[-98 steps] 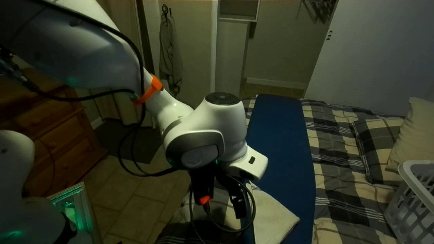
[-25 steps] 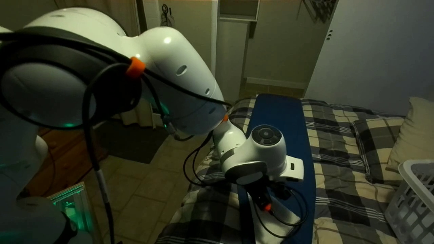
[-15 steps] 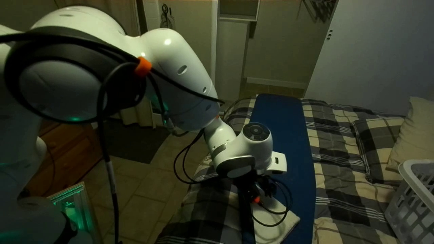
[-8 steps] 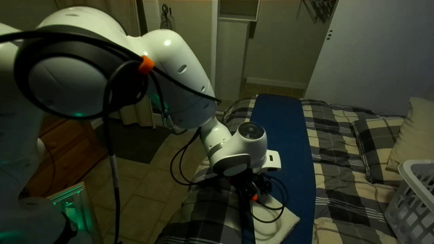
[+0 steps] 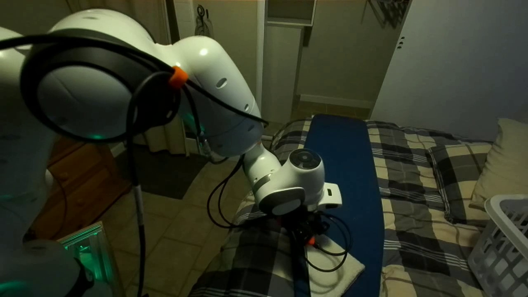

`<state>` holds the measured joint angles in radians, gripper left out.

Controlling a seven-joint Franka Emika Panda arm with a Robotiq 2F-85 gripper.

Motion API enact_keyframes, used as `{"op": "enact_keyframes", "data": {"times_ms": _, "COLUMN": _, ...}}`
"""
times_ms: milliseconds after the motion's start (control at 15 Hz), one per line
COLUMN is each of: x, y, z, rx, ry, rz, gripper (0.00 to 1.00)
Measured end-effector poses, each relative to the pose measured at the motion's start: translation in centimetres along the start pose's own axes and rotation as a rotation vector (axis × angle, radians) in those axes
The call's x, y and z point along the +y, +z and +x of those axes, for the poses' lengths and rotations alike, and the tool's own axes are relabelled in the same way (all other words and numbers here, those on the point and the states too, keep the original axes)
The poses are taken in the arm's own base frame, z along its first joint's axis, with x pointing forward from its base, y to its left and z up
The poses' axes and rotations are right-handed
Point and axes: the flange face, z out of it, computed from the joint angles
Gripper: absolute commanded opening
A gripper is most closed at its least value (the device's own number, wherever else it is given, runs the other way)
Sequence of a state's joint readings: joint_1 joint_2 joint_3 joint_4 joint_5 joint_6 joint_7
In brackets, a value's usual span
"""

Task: Unfold the towel on the bed

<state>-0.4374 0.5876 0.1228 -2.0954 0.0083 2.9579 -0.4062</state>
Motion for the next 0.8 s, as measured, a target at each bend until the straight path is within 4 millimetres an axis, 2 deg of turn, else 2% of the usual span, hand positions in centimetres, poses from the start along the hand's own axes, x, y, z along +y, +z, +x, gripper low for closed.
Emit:
{"op": "enact_keyframes", "data": {"times_ms": 200, "x": 0.3, "y": 0.1, "z": -0.2, "rx": -0.005, "ry": -0.006, "rz": -0.009, "gripper": 0.03}}
{"op": "enact_keyframes", "data": {"times_ms": 467, "x": 0.9, "y": 0.1, "z": -0.5, "rx": -0.011, "ry": -0.006, "rz": -0.021, "gripper": 0.07}}
{"op": "enact_keyframes", "data": {"times_ms": 800, "x": 2.4, "y": -0.3, "z": -0.5, "rx": -0.002, "ry": 0.015, "rz": -0.035, "gripper": 0.04}}
